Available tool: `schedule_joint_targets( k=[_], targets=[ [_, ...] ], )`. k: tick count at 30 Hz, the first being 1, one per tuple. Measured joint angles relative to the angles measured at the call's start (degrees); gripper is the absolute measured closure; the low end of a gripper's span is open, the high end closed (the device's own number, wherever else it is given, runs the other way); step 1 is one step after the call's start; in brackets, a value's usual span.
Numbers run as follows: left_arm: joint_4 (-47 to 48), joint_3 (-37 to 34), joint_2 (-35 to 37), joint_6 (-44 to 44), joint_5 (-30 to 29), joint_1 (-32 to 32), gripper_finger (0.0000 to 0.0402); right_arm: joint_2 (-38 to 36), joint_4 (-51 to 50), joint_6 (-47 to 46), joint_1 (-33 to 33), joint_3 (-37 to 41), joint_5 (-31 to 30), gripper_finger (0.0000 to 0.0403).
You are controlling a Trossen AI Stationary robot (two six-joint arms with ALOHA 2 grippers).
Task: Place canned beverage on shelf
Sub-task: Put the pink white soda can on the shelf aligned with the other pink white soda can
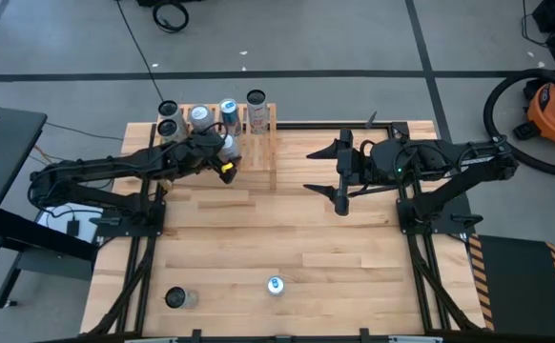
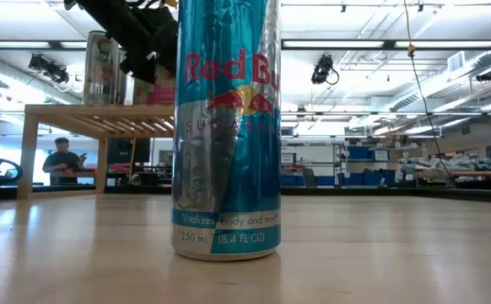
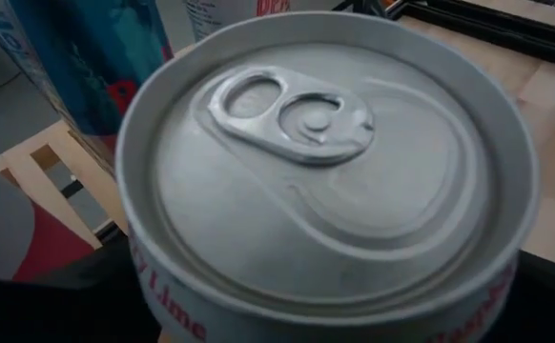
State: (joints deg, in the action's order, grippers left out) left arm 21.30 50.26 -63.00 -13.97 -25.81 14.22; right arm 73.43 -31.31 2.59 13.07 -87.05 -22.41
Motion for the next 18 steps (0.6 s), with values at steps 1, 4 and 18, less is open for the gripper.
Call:
schedule_joint_targets(
  k=[1,4,18],
  targets=[
    [0.0,0.0,0.0,0.6,0.0,0.0,0.0004,0.0,0.0,0.0,0.0,0.0,0.0,0.0074],
    [-0.7,0.0,0.0,1.6,-0.6,0.0,0.0004,0.0,0.0,0.0,0.0,0.0,0.0,0.0074],
    [-4.1,0.0,1.8,4.2,-2.9,0.0,0.0005,0.0,0.0,0.0,0.0,0.0,0.0,0.0074]
  ],
)
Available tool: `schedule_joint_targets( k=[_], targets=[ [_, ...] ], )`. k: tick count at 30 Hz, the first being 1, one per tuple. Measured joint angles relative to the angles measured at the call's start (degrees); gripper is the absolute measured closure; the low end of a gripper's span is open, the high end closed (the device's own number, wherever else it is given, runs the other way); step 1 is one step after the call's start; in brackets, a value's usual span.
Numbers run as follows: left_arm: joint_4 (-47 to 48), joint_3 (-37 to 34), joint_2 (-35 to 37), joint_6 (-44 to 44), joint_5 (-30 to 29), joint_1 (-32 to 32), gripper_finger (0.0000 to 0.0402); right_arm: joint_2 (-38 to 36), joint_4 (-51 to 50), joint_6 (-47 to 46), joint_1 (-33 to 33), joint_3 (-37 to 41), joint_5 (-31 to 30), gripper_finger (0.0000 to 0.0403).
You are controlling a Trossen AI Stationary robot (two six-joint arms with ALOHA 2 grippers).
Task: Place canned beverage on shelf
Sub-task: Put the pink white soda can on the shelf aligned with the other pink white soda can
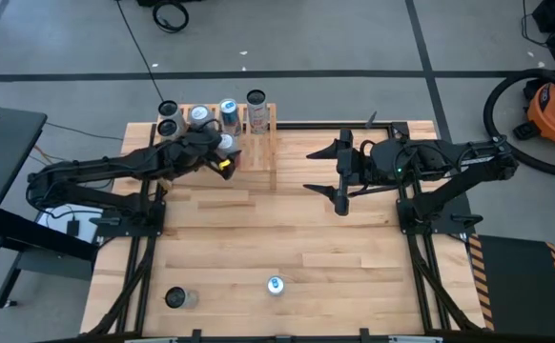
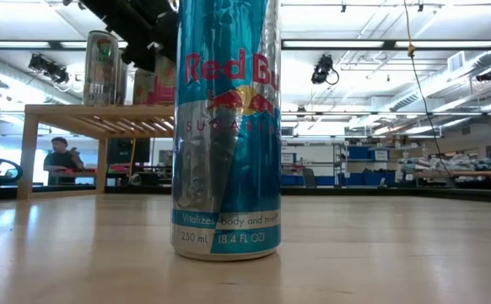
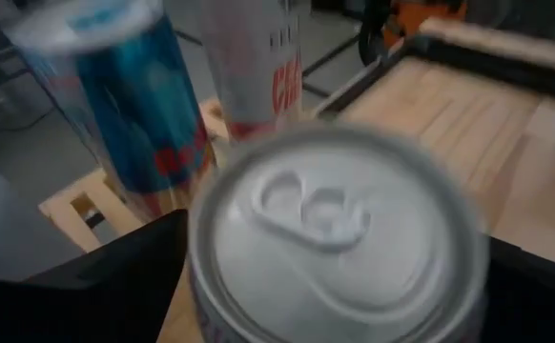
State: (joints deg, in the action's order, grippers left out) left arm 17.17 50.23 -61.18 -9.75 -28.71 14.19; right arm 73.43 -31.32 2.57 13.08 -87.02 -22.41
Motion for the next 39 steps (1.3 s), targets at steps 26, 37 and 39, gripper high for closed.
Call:
schedule_joint_targets(
  k=[26,37,39],
  targets=[
    [-10.1,0.0,10.4,13.1,18.5,-3.3,0.0005,0.0,0.0,0.0,0.0,0.0,0.0,0.0074],
    [-9.7,0.0,10.4,13.3,19.9,-5.8,0.0005,0.0,0.0,0.0,0.0,0.0,0.0,0.0074],
    [-9.6,0.0,10.4,12.7,19.9,-7.2,0.0005,0.0,0.0,0.0,0.0,0.0,0.0,0.0074]
  ],
)
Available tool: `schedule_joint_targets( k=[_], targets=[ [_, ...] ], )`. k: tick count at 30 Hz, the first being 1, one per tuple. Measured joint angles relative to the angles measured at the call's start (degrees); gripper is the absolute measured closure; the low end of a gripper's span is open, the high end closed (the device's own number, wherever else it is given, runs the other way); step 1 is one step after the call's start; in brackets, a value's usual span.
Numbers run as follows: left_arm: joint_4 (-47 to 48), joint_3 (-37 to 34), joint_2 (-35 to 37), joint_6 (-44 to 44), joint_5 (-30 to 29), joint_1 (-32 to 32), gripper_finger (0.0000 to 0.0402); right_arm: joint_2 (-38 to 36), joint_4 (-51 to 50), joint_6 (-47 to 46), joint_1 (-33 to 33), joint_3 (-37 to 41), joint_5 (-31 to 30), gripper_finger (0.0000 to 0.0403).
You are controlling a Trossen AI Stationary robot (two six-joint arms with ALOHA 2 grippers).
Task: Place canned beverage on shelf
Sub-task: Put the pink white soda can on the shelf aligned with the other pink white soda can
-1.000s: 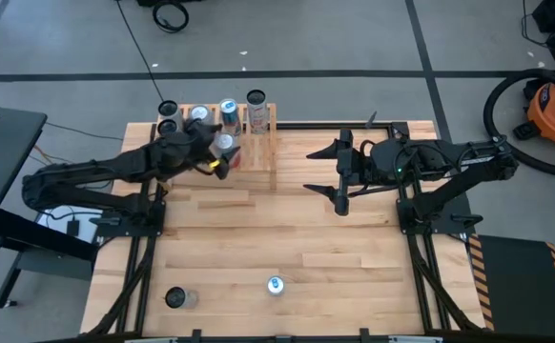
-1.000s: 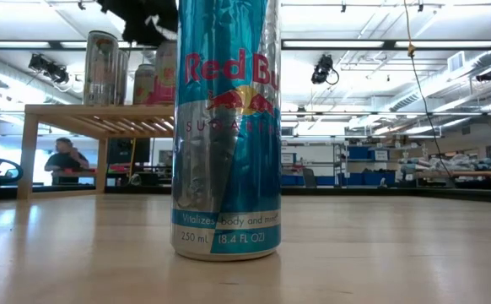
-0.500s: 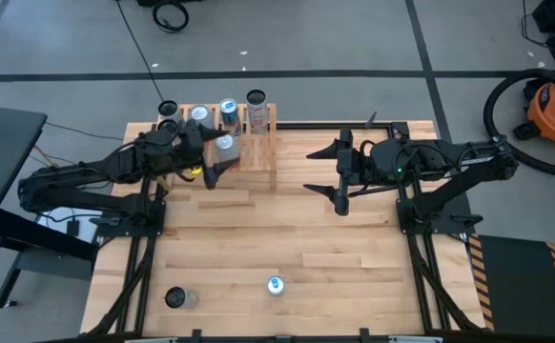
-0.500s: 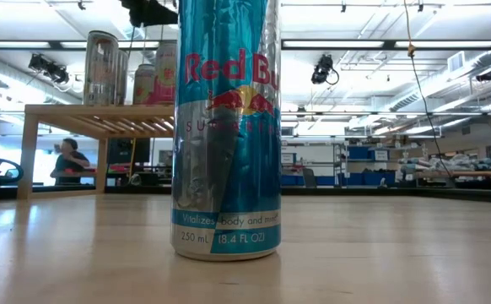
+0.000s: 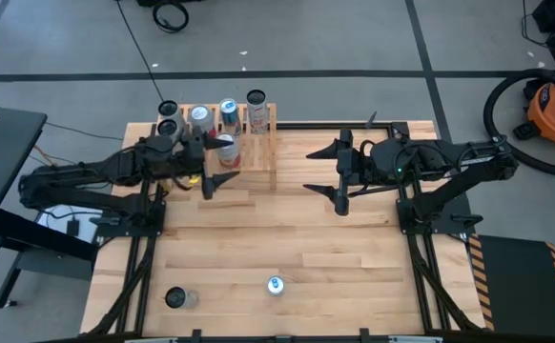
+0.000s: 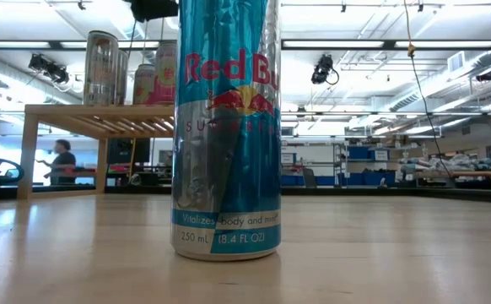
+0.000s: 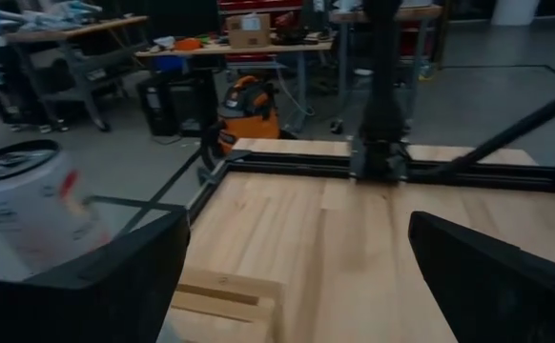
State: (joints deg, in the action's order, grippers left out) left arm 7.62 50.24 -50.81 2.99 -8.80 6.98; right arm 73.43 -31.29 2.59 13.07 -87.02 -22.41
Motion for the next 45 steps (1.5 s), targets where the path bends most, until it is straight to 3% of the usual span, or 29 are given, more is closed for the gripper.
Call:
schedule_joint_targets(
  k=[11,19,27,39,45],
  targets=[
    [4.4,0.0,0.9,0.3,0.1,-6.0,0.0005,1.4,12.2,2.5,-1.4,0.0,-0.2,0.0074],
    [3.6,0.1,2.3,1.1,-0.1,-7.8,0.0005,4.2,12.7,2.7,-5.1,0.0,-0.2,0.0074],
    [5.8,0.1,5.2,0.7,0.0,-10.6,0.0005,12.9,18.0,11.2,-10.7,0.0,1.9,0.0074],
    [10.6,0.1,10.2,0.5,-0.2,-11.7,0.0005,23.8,29.2,11.1,-19.4,0.0,9.1,0.0074],
    [12.8,0.1,11.5,1.0,-3.7,-11.6,0.0005,28.1,35.1,11.1,-21.4,0.0,11.8,0.0074]
  ],
)
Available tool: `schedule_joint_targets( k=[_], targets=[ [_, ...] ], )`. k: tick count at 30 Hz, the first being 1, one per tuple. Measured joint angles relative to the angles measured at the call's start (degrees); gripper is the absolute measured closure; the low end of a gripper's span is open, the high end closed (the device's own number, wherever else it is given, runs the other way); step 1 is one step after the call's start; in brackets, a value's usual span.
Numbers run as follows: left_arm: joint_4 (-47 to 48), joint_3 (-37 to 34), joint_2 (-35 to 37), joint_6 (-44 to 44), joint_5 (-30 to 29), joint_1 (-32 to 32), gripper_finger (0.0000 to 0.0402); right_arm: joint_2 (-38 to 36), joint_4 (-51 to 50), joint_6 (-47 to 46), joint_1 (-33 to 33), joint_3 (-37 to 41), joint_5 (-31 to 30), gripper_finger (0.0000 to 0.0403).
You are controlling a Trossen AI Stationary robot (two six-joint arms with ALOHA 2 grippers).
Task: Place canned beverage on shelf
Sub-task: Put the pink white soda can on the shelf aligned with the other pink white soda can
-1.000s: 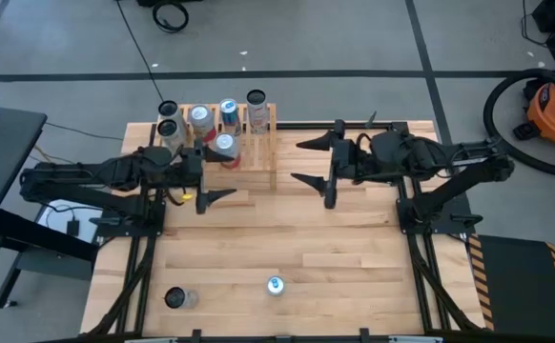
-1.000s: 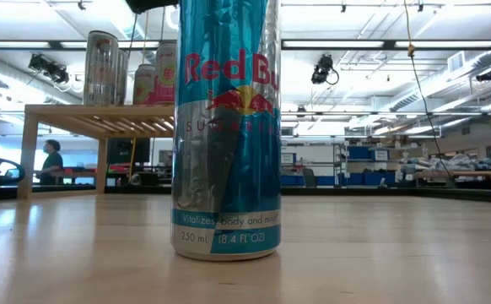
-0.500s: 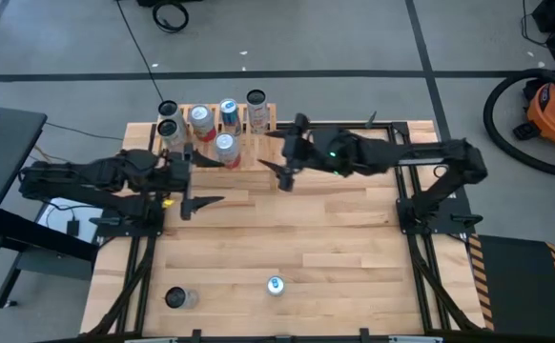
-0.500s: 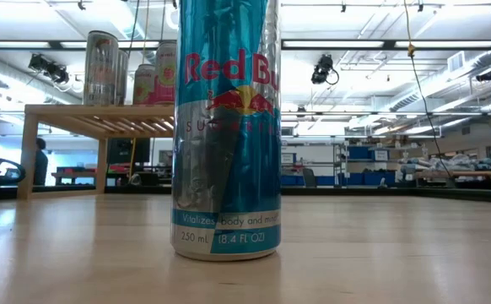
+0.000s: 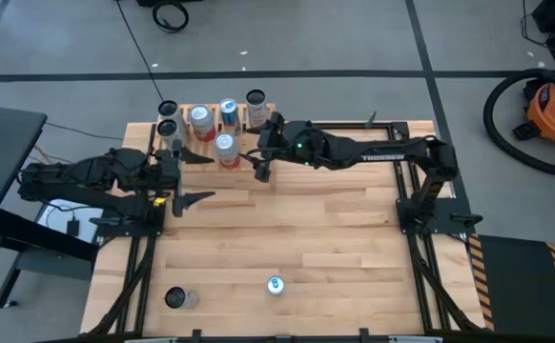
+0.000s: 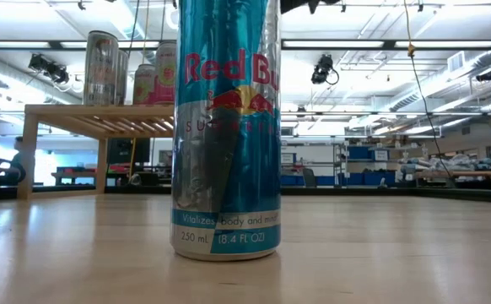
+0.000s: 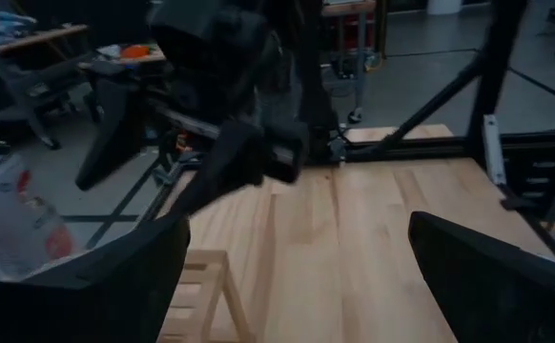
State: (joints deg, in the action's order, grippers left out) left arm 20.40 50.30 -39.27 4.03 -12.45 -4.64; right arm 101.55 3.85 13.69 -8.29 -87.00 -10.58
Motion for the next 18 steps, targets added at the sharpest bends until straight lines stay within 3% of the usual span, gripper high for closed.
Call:
schedule_joint_targets(
  k=[9,18],
  targets=[
    [0.1,0.0,0.4,-0.8,-3.9,0.0,0.0005,4.5,8.8,0.0,-0.5,0.0,4.2,0.0074],
    [0.2,0.0,0.4,-1.8,-4.0,0.0,0.0005,7.3,16.5,-0.7,-1.6,0.0,1.8,0.0074]
  ],
)
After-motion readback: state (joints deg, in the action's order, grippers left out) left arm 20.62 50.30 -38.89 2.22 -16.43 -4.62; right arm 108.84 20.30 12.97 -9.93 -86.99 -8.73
